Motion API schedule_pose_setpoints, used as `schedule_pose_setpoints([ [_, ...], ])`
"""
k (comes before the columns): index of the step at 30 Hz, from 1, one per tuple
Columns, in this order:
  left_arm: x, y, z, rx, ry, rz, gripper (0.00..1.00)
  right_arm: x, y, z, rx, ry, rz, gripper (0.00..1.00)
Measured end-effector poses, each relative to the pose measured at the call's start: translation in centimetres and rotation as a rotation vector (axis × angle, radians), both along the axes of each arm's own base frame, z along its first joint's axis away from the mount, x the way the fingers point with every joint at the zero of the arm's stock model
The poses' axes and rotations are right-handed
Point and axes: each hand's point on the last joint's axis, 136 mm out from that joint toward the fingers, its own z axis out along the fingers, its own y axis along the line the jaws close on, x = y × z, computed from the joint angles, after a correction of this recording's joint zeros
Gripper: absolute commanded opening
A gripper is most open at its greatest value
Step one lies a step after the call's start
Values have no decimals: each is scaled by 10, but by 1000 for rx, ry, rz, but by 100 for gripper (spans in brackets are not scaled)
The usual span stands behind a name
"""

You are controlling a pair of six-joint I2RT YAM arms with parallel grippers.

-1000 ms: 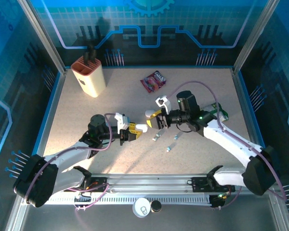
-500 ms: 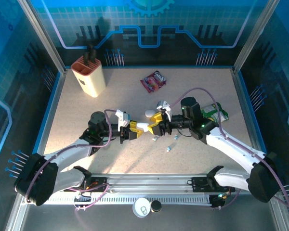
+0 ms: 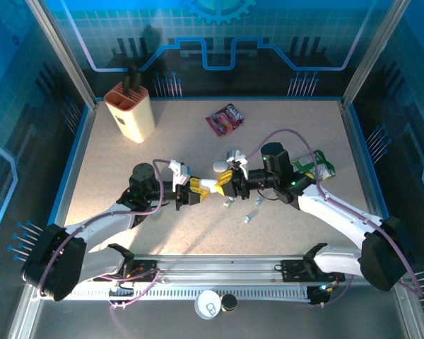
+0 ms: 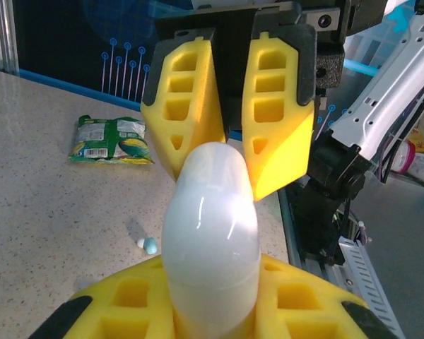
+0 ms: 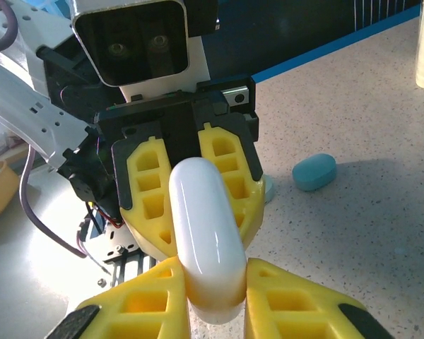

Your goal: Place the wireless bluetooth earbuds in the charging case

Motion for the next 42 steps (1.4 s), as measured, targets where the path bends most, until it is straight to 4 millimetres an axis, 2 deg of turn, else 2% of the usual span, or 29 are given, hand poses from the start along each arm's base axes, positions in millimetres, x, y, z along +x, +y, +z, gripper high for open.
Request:
schedule_pose_setpoints([
  [2, 1, 0, 2, -5, -17, 8, 58, 0, 0, 1, 3, -3, 1, 17],
  [7, 12, 3, 6, -12, -60, 84, 90, 6, -2, -4, 10, 3, -35, 17],
  [9, 14, 7, 7, -11, -82, 122, 99, 12, -7, -10, 7, 23, -69, 17],
  [12, 18, 14, 9, -12, -108, 194, 99, 29, -19, -20, 7, 63, -161, 18],
  [17, 31, 29, 11, 15, -125, 335, 99, 71, -50, -52, -2, 213, -384, 21],
  [22, 46, 43, -1, 73, -90, 466, 99, 103, -85, -104, -49, 416, -606, 22],
  [28, 62, 58, -26, 181, -12, 586, 99, 114, -106, -162, -116, 619, -746, 23],
  [32, 69, 66, -35, 228, 20, 641, 99, 114, -115, -191, -150, 719, -799, 25],
  [39, 80, 81, -49, 302, 80, 747, 99, 114, -119, -196, -148, 767, -841, 51],
  [42, 89, 90, -50, 318, 147, 823, 99, 112, -124, -188, -166, 743, -862, 60],
])
